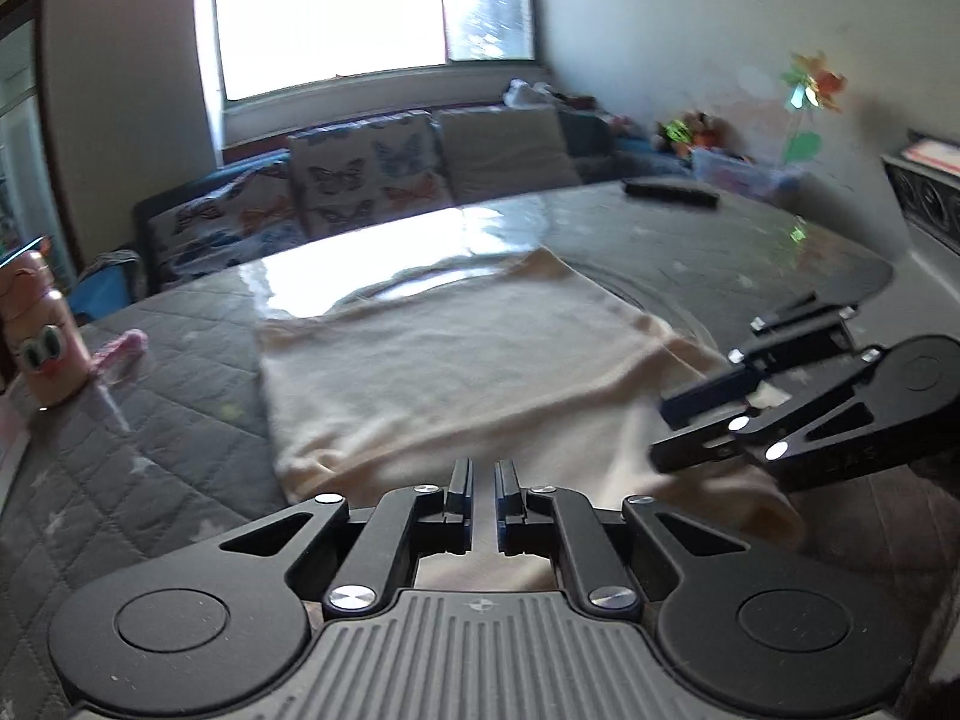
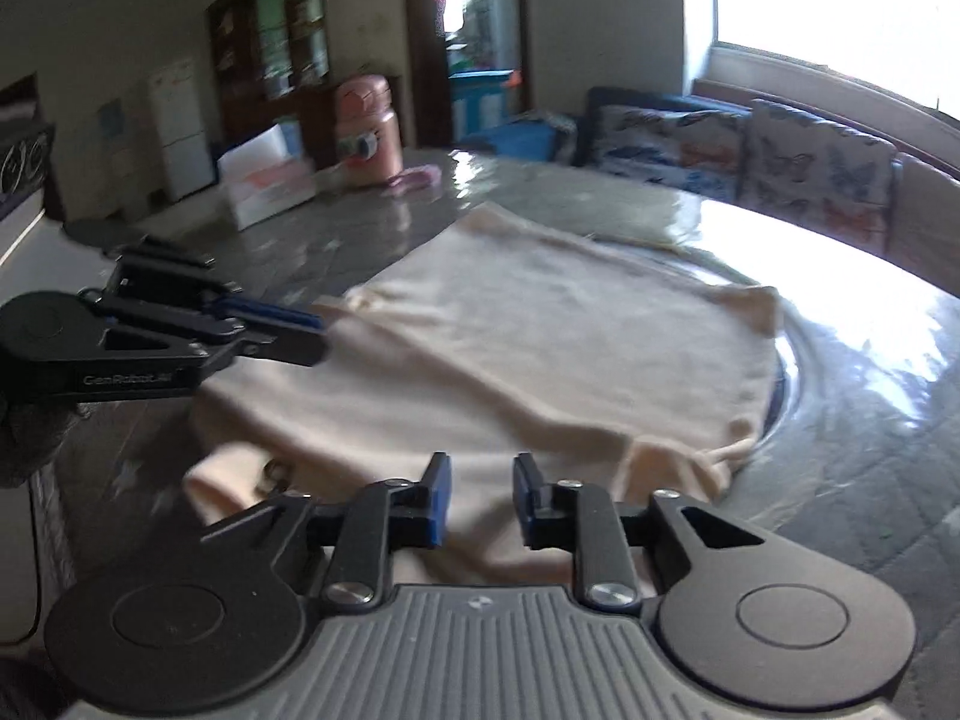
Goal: Fold clothes
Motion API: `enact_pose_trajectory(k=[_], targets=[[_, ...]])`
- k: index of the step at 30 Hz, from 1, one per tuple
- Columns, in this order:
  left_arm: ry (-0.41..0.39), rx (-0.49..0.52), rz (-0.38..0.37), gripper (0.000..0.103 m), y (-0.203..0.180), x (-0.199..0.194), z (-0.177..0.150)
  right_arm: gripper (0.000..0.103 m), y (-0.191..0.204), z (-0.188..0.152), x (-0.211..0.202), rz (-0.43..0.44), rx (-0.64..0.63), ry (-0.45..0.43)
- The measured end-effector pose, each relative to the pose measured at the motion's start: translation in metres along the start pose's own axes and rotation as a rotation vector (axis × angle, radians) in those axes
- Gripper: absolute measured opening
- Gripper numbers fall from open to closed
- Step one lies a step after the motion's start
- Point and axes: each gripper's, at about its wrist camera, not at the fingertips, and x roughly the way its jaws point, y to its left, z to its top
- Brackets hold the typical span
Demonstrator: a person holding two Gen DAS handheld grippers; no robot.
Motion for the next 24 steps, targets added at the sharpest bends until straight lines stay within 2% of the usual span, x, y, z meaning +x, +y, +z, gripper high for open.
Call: enact_pose_trajectory(k=[3, 6, 9, 12, 17, 20, 24], targets=[[0.031, 0.033, -0.017, 0.009, -0.006, 0.003, -0.011, 0.031, 0.006, -0.008, -0.004, -0.015, -0.049, 0.014], [0.039, 0.049, -0.015, 0.013, -0.007, 0.001, -0.02, 0.031, 0.002, -0.011, -0.011, -0.026, -0.032, 0.016], [0.032, 0.045, -0.007, 0.019, -0.006, -0.005, -0.021, 0.031, -0.002, -0.014, -0.015, -0.038, -0.028, 0.019], [0.011, 0.033, -0.001, 0.02, -0.006, -0.011, -0.015, 0.031, 0.0, -0.015, -0.02, -0.042, -0.032, 0.017], [-0.008, 0.051, -0.022, 0.02, -0.018, -0.004, -0.005, 0.031, 0.008, -0.001, -0.018, -0.014, -0.028, -0.037], [0.016, 0.063, -0.033, 0.02, -0.022, 0.004, -0.008, 0.033, 0.018, 0.004, -0.005, 0.034, -0.049, -0.025], [0.022, 0.062, -0.037, 0.02, -0.021, 0.002, -0.015, 0.035, 0.021, -0.001, 0.001, 0.038, -0.07, -0.003]])
